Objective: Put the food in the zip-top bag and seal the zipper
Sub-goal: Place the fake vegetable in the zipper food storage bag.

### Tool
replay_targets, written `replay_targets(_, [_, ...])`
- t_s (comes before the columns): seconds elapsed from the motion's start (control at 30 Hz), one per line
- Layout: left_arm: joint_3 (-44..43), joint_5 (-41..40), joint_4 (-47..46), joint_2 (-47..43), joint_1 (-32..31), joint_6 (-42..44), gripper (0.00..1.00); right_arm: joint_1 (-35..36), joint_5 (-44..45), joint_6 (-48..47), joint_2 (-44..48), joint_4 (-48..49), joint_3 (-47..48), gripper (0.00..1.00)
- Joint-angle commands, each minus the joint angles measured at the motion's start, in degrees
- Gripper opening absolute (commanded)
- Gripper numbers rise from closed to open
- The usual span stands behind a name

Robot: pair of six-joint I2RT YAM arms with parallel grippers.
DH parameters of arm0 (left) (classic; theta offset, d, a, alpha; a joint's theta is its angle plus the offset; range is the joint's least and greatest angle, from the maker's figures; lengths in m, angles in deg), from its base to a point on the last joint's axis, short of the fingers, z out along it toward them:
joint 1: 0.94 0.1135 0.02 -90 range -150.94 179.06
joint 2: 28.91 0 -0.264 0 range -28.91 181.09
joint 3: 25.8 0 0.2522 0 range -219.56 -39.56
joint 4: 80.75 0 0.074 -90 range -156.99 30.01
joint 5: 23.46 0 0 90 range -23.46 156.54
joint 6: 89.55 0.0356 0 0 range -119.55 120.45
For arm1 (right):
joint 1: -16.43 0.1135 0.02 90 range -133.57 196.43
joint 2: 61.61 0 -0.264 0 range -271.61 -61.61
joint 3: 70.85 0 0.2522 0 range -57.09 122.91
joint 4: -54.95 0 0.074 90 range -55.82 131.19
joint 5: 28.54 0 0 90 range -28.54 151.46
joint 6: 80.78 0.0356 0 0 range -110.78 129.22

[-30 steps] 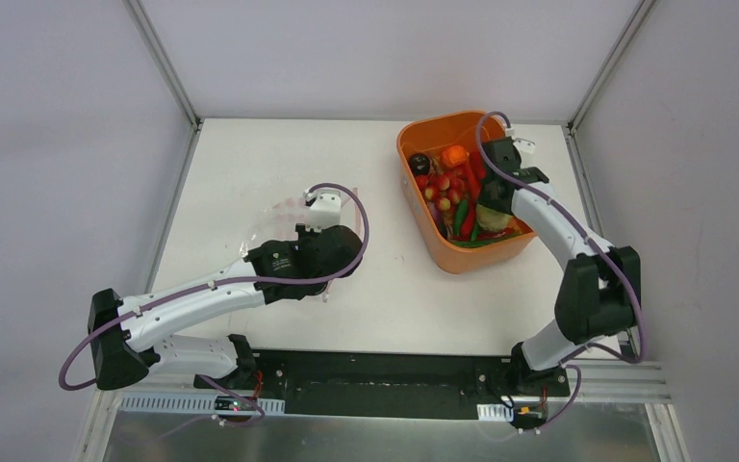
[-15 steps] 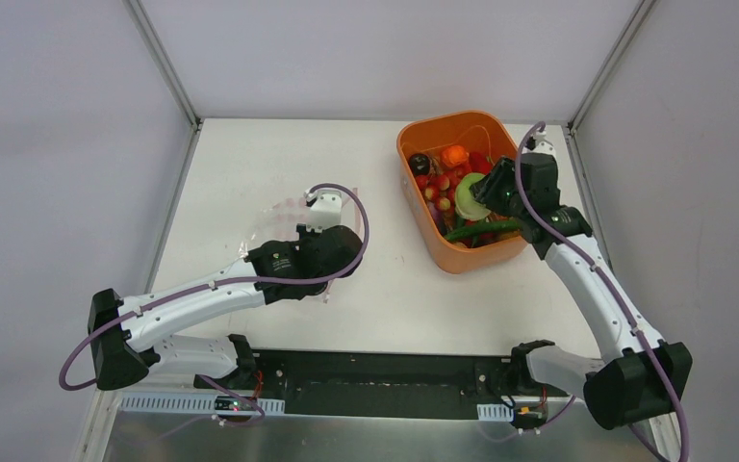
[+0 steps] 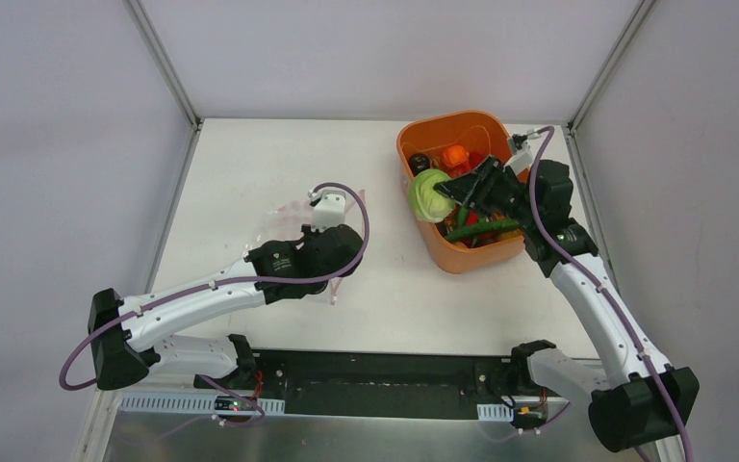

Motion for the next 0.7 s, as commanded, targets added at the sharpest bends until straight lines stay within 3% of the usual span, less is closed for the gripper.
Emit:
replay_targets(0.0, [-0.9,2.4,-3.3,-1.0,0.8,-0.4,0.0,0.4,-13.0,6.2,-0.5,10.8,0.1,0.21])
replay_targets(0.2, [-1.2,4.2,-4.8,-0.7,0.9,-1.0,0.0,3.9,-13.7,13.4,-0.8,19.2,-2.3,0.22])
replay_targets(0.67, [-2.8,8.2,-7.4,-1.8,1.0,-2.8,0.0,15.0,-6.2,16.3,-7.3,25.1,-5.6,0.23])
